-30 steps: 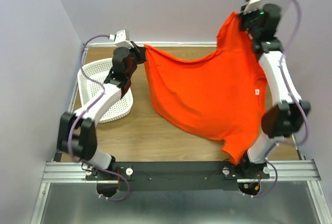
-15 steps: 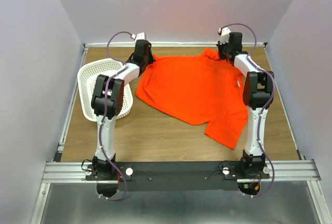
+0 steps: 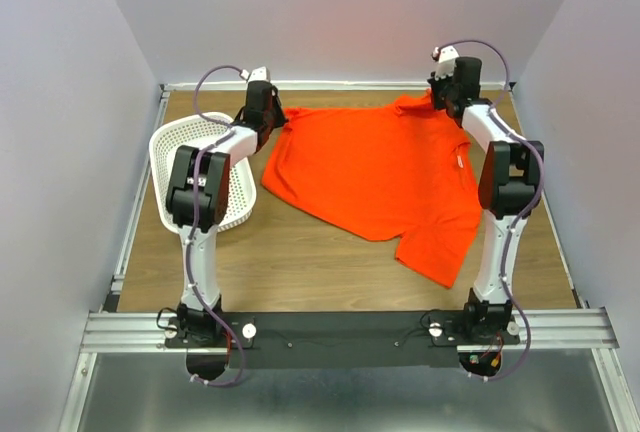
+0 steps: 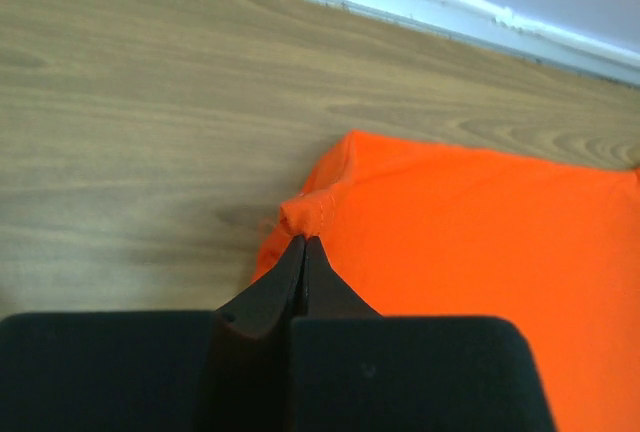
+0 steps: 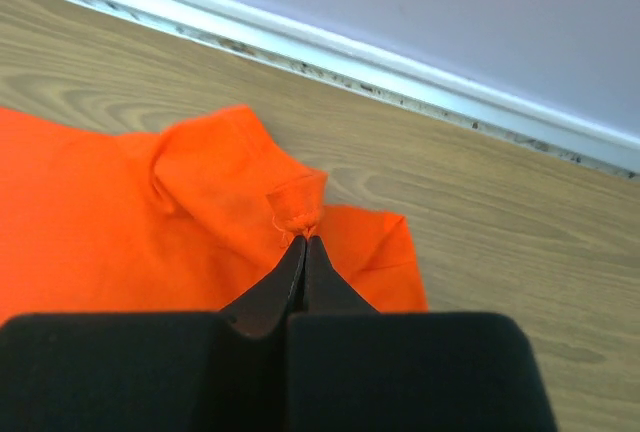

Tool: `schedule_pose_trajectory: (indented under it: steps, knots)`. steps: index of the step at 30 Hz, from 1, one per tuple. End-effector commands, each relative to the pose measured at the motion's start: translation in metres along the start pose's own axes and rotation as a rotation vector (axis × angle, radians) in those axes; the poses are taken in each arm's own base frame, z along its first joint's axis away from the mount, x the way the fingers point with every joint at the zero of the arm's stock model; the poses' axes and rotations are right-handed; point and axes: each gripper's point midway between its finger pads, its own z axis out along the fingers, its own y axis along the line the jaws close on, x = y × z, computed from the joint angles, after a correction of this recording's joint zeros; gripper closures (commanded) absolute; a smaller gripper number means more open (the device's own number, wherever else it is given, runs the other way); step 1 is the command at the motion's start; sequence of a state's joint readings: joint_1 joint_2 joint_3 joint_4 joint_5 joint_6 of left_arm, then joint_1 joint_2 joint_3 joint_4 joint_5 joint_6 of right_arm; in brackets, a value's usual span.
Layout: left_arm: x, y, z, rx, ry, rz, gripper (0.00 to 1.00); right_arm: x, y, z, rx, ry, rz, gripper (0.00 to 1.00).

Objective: Fold and stack the t-shirts
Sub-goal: Flatten the tshirt out

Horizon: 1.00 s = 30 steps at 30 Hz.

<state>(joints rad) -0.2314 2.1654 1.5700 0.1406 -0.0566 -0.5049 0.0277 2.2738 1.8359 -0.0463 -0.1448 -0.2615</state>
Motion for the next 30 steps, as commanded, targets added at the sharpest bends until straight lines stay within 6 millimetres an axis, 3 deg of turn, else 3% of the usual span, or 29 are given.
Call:
schedule_pose_trajectory:
  steps: [1,2,3,5,6,7,8,9,10,12,13,14,15,16,17,18,19,20,22,25,26,29,30]
  knots:
    - [-0.07,-0.054,-0.068,0.191,-0.175,0.01,1.0,-0.083,0.009,-0.074,-0.074,-0.187,-0.007,0.99]
    - [-0.074,-0.057,-0.079,0.202,-0.184,0.01,1.0,-0.07,0.015,-0.071,-0.1,-0.164,-0.002,0.99]
    - [-0.082,-0.063,-0.093,0.223,-0.209,0.01,1.0,-0.101,0.016,-0.104,-0.105,-0.233,-0.016,0.99]
    - [-0.099,-0.079,-0.137,0.282,-0.266,0.015,1.0,-0.109,0.021,-0.132,-0.112,-0.258,-0.026,0.99]
    - [-0.105,-0.085,-0.154,0.311,-0.286,0.018,1.0,-0.145,0.018,-0.175,-0.095,-0.348,-0.049,0.99]
    - [-0.113,-0.099,-0.19,0.369,-0.323,0.032,1.0,-0.156,0.019,-0.195,-0.088,-0.383,-0.06,0.99]
    - [-0.118,-0.107,-0.21,0.404,-0.35,0.046,1.0,-0.172,0.019,-0.22,-0.075,-0.431,-0.08,0.99]
    - [-0.115,-0.11,-0.227,0.421,-0.368,0.073,1.0,-0.197,0.021,-0.268,-0.056,-0.512,-0.115,0.99]
    - [-0.132,-0.131,-0.275,0.495,-0.441,0.086,1.0,-0.214,0.02,-0.3,-0.039,-0.568,-0.131,0.99]
    - [-0.141,-0.143,-0.321,0.551,-0.507,0.107,1.0,-0.242,0.02,-0.352,-0.007,-0.655,-0.159,0.99]
    - [-0.154,-0.147,-0.366,0.588,-0.587,0.107,1.0,-0.256,0.023,-0.397,0.013,-0.716,-0.172,0.99]
    - [-0.155,-0.153,-0.39,0.625,-0.607,0.107,1.0,-0.268,0.023,-0.422,0.031,-0.758,-0.18,0.99]
    - [-0.159,-0.155,-0.412,0.652,-0.639,0.098,1.0,-0.276,0.022,-0.445,0.051,-0.792,-0.186,0.99]
    - [-0.165,-0.153,-0.433,0.669,-0.669,0.077,1.0,-0.293,0.025,-0.485,0.056,-0.84,-0.188,0.99]
    - [-0.173,-0.15,-0.471,0.704,-0.725,0.06,1.0,-0.301,0.026,-0.503,0.062,-0.86,-0.19,0.99]
    - [-0.177,-0.148,-0.489,0.723,-0.753,0.044,1.0,-0.307,0.028,-0.521,0.063,-0.886,-0.191,0.99]
    - [-0.183,-0.147,-0.51,0.748,-0.785,0.03,1.0,-0.322,0.03,-0.556,0.075,-0.944,-0.196,0.99]
    - [-0.188,-0.141,-0.537,0.77,-0.818,0.008,1.0,-0.327,0.03,-0.572,0.087,-0.968,-0.199,0.99]
    - [-0.196,-0.137,-0.576,0.812,-0.866,-0.024,1.0,-0.343,0.028,-0.623,0.138,-1.05,-0.206,0.99]
    - [-0.205,-0.136,-0.619,0.88,-0.916,-0.035,1.0,-0.352,0.025,-0.668,0.204,-1.122,-0.211,0.99]
    - [-0.206,-0.136,-0.628,0.895,-0.923,-0.039,1.0,-0.357,0.026,-0.699,0.231,-1.184,-0.218,0.99]
    - [-0.207,-0.135,-0.644,0.921,-0.919,-0.05,1.0,-0.359,0.024,-0.732,0.288,-1.239,-0.223,0.99]
    - [-0.206,-0.135,-0.643,0.918,-0.913,-0.049,1.0,-0.358,0.023,-0.734,0.296,-1.24,-0.225,0.99]
